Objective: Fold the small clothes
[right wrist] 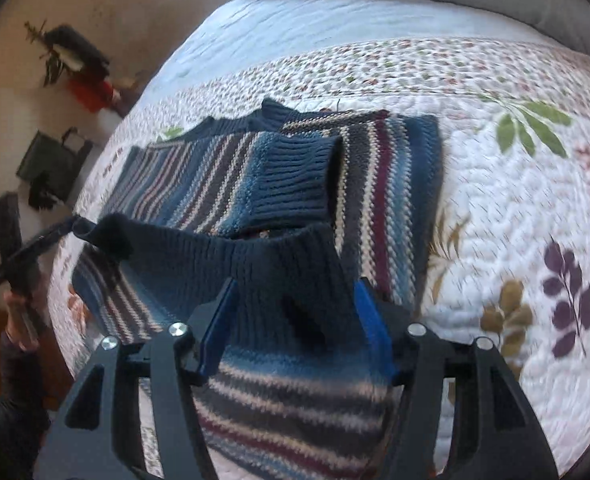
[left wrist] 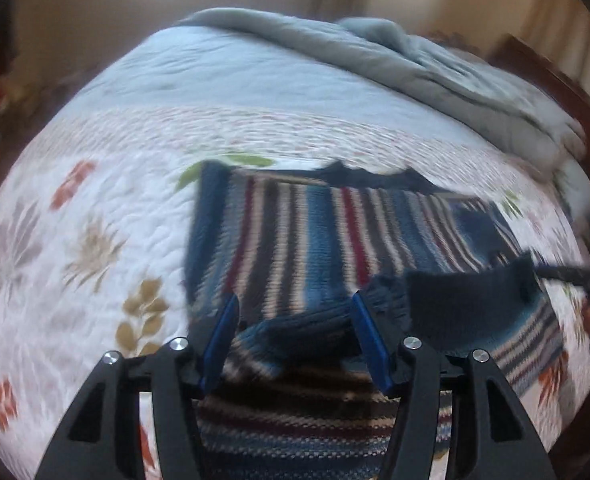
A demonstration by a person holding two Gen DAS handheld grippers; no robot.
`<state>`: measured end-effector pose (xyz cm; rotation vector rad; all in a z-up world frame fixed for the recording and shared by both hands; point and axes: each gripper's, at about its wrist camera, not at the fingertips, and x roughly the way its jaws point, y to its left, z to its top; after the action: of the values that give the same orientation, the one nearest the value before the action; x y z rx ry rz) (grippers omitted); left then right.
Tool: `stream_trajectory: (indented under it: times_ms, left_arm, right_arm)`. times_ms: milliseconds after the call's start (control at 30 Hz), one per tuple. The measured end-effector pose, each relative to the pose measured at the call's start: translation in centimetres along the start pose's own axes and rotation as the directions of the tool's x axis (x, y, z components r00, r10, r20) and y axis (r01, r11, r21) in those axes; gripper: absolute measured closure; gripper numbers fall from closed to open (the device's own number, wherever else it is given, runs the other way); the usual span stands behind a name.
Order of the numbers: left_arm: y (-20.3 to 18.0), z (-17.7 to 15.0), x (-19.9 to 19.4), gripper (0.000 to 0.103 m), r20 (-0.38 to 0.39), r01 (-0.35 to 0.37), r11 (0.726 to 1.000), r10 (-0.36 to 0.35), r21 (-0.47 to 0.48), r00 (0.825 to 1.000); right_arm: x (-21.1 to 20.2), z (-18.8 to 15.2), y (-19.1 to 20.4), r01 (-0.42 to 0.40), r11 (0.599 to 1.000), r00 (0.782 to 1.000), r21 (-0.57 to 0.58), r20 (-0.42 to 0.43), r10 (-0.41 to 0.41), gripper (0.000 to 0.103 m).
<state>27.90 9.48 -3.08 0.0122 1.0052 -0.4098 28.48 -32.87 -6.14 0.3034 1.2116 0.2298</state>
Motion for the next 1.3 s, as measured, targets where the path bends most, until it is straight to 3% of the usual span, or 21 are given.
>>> stream_trajectory:
  times_ms: [133,267,367,533,600,700,1033,1133,1200,1233,1267,1300]
  left_arm:
    - [-0.9,0.1,0.7,0.044,-0.02,0.074,0.995,-0.073,0.072,0.997]
    - [-0.2,0.1,-1.3,0.04,0.045,0.189,0.981,-0.19,0.044,0.981]
    - [0.0,-0.1,-2.1,0.038,0.043,0.21,0.976,-0.213,0.057,0.976]
    - [-2.6,-1.6,-1.4,0.038,-0.062,0.187,0.962,-0.179,0.197,0.982]
    - [-3.8,-2.1,-1.2,0.037,-0.057,0.119,0.958,-0.108,0.261,0.993]
    - [-4.3,-1.8,-0.4,0.037,-0.028,0.032,0.959,-0.025,0.282,0.999]
    - [-6.4,-1.5,4.0,0.038,-0.135,0.063,0.939,-0.018,0.337,0.991]
    - [-6.3,-1.5,4.3,0.056,-0.149,0.103,0.946,-0.059,0.307,0.987]
    - [-5.9,-1.3,4.6,0.078,-0.161,0.131,0.954,-0.09,0.268,0.983]
    - [-5.6,-1.1,4.7,0.081,-0.161,0.145,0.96,-0.108,0.241,0.981]
    - [-5.4,-1.1,4.6,0.084,-0.153,0.15,0.963,-0.118,0.223,0.981]
    - [-5.2,-1.0,4.4,0.087,-0.145,0.148,0.966,-0.119,0.213,0.982]
  right_arm:
    - [1.4,0.3,0.0,0.001,0.999,1.0,-0.036,-0.02,-0.002,0.048]
    - [1.2,0.0,0.0,-0.021,0.999,1.0,-0.046,0.001,0.021,0.048]
    - [0.7,0.0,0.0,-0.023,0.999,1.0,-0.039,0.002,0.024,0.048]
    - [-0.6,0.6,0.6,-0.065,0.998,0.998,-0.018,0.009,0.065,0.048]
    - [-1.0,0.7,0.9,-0.072,0.997,0.997,-0.024,0.005,0.072,0.046]
    - [-0.8,0.9,1.5,-0.041,0.998,0.999,-0.052,-0.012,0.04,0.045]
    - [-1.4,1.2,1.1,-0.029,0.998,1.0,-0.053,-0.006,0.029,0.044]
    - [-1.1,1.2,1.3,-0.023,0.997,1.0,-0.08,-0.023,0.021,0.044]
    - [-0.7,1.1,1.4,-0.027,0.995,0.999,-0.098,-0.032,0.024,0.045]
    - [-0.3,0.9,1.6,-0.038,0.994,0.999,-0.107,-0.042,0.033,0.046]
    - [0.1,0.8,1.6,-0.032,0.993,0.998,-0.113,-0.054,0.026,0.051]
    - [0.4,0.6,1.7,-0.021,0.992,0.998,-0.121,-0.062,0.014,0.068]
